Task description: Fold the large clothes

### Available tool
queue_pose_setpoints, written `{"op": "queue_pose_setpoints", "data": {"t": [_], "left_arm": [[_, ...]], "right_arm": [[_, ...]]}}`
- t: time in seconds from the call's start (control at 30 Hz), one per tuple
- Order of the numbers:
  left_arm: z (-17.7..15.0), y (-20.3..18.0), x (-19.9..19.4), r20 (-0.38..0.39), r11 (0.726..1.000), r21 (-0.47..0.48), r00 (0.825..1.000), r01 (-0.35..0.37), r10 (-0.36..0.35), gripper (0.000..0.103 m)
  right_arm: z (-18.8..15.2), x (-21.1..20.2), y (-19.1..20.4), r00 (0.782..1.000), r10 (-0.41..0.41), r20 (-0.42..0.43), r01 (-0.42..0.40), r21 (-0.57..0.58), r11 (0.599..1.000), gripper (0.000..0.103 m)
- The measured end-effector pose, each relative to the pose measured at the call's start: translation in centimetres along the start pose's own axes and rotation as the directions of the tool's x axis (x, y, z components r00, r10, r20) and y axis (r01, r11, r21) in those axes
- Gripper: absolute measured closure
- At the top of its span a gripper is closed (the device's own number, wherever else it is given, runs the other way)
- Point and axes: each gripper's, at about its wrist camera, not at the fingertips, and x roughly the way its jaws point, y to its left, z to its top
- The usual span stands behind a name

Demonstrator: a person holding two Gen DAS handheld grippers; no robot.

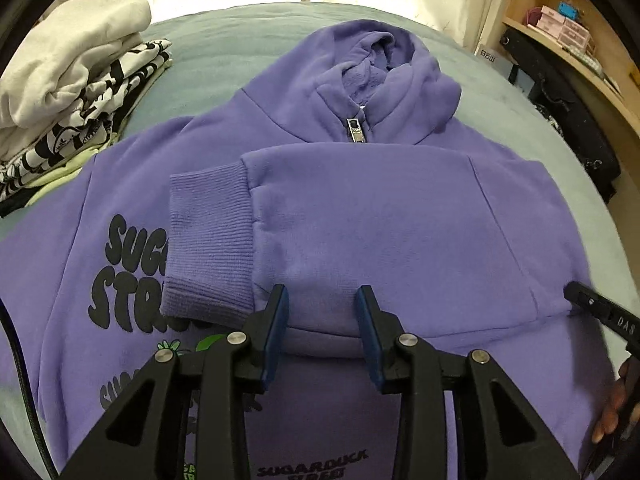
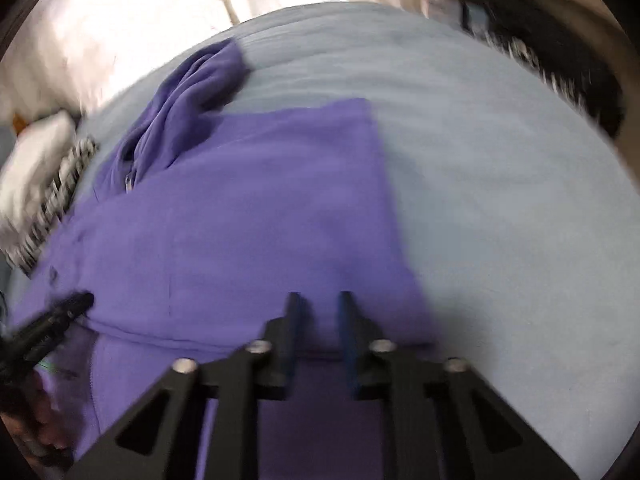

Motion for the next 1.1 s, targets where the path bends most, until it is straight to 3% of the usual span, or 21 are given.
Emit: {"op": "queue_pose_setpoints", "data": {"t": [0.1,0.17,0.3,0.37,0.5,0.7,0.9,1.03,1.1], "left_arm": [[0.0,0.2,-0.5,-0.003,1.0,-0.008,1.0,0.012,-0.012,0.07],[-0.2,0.0,-1.1,-0.005,1.0,-0.01,1.0,0.005,-0.006,0.07],[-1.1,-0.6,-3.1,-0.01,1.0,-0.002,1.0,0.009,-0.009,0.069],[-1.4,-0.9,-4.2,-0.001,1.0,0.012,1.0,0.014,-0.014,0.068],[-2.5,-1.3,-6.9,0.036,1.0,0.026,0.999,0.002,-0.003,0.044],[-4.8,-1.4,-10.2,0.043,0.999,-0.001,0.998,0.038,-0.038,0.044],[-7.7,-1.4,-13.1,0.062,0.999,0.03,0.998,0.014,-0.016,0.044],[-9.7,-0.2,-15.0,0.067,0.999,0.034,0.998,-0.002,-0.001,0.044],[-10.5,0.7,-16.0,0.07,0.999,0.031,0.997,-0.012,0.01,0.044]], "right_arm": [[0.0,-1.0,-3.8,0.99,0.137,-0.028,-0.129,0.197,0.972,0.103],[-0.3,-1.6,-4.1,0.988,0.154,-0.031,-0.142,0.242,0.96,0.1],[-1.2,-2.6,-1.9,0.992,0.118,-0.042,-0.107,0.196,0.975,0.097],[-2.1,-3.5,-1.2,0.989,0.138,-0.044,-0.128,0.176,0.976,0.096],[-3.2,-4.9,0.4,0.984,0.172,-0.044,-0.162,0.177,0.971,0.096],[-5.7,-6.5,1.5,0.982,0.184,-0.052,-0.17,0.198,0.965,0.096],[-8.9,-7.5,2.9,0.981,0.174,-0.091,-0.157,0.169,0.973,0.096],[-10.4,-8.5,4.1,0.981,0.168,-0.092,-0.154,0.145,0.977,0.078],[-11.0,-8.9,4.8,0.983,0.158,-0.091,-0.146,0.125,0.981,0.077]]}}
